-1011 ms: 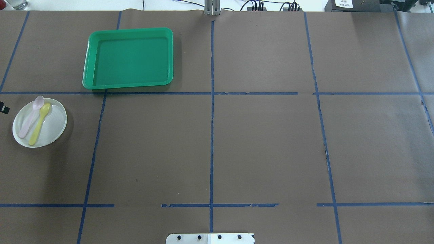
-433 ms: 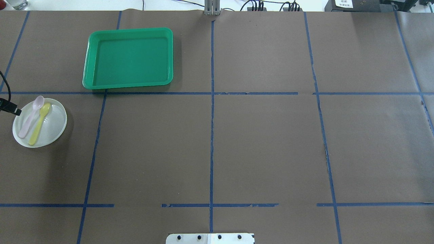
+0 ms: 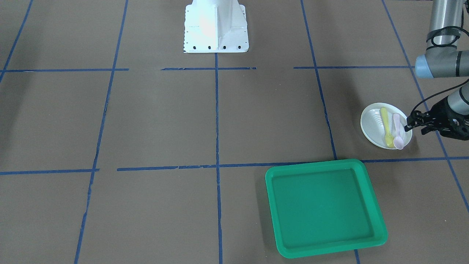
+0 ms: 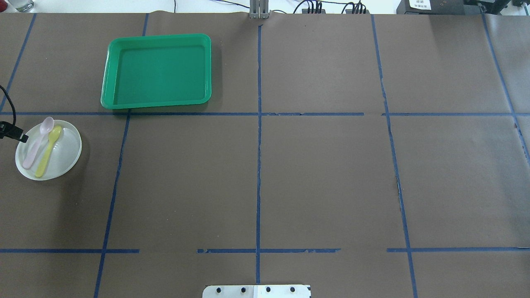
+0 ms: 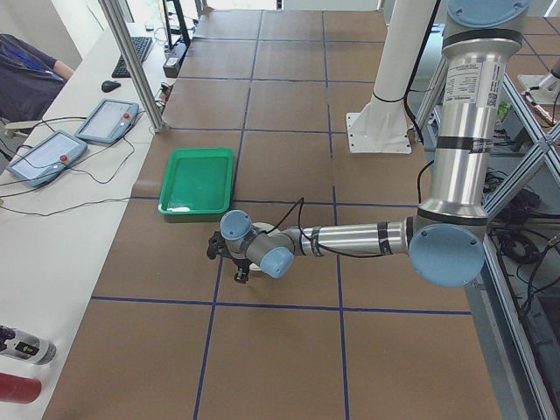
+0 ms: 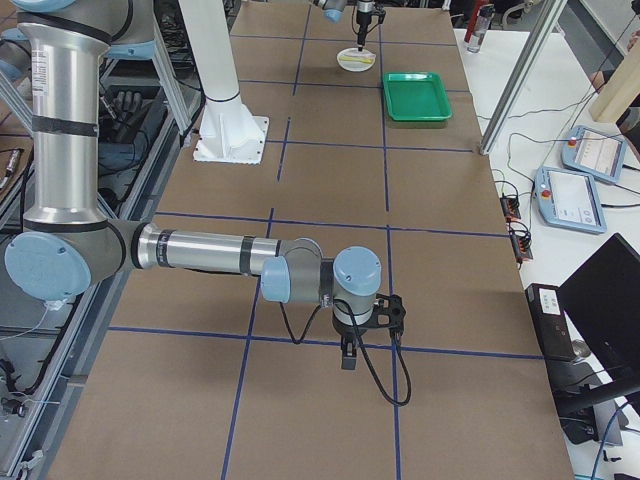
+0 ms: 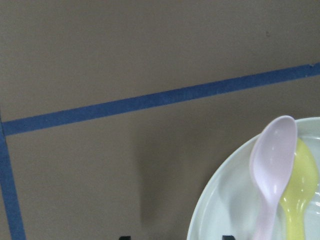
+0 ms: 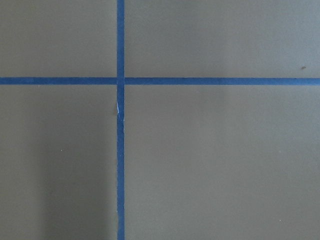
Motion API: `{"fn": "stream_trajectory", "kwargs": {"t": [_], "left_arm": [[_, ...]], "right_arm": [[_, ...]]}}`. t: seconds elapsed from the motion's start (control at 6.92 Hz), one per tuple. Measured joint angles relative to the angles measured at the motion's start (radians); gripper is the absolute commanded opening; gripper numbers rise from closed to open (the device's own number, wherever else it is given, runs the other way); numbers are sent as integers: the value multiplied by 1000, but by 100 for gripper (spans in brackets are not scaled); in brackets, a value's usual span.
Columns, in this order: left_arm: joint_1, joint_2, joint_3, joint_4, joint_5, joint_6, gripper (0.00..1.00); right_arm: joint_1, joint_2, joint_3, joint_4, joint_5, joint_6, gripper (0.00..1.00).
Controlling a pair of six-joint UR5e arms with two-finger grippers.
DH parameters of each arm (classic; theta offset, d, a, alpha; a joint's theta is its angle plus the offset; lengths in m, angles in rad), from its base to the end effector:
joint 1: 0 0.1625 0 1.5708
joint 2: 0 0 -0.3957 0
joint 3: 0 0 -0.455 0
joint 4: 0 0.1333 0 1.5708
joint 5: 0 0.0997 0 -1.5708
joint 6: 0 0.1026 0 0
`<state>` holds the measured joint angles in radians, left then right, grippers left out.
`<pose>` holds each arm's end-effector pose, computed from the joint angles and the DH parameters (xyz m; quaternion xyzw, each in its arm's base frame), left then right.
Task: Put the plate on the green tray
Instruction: 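Lower the left gripper to the rim of the white plate and grip it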
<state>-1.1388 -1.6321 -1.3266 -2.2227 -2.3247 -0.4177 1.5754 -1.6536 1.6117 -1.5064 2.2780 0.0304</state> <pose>0.1916 -0.5662 0.6619 0.0493 0.4152 0.0920 0.9037 0.0690 -0.5230 0.6516 0.0061 -0.3464 0.0125 0.9380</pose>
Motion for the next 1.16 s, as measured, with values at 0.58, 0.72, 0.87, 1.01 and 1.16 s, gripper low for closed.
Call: {"fn": "stream_trajectory", "kwargs": {"t": [0.58, 0.72, 0.87, 1.01, 1.16], "left_arm": [[7, 0, 0, 1, -8, 2, 50], [12, 0, 0, 1, -8, 2, 49], [16, 0, 0, 1, -16, 2, 38], [18, 0, 0, 1, -31, 2, 15], [18, 0, 0, 1, -40, 3, 0]], "right_arm": [[0, 0, 1, 0, 0, 0, 100], [0, 0, 1, 0, 0, 0, 100], [0, 0, 0, 0, 0, 0, 100], [0, 0, 0, 1, 0, 0, 100], [0, 0, 0, 0, 0, 0, 100]]}}
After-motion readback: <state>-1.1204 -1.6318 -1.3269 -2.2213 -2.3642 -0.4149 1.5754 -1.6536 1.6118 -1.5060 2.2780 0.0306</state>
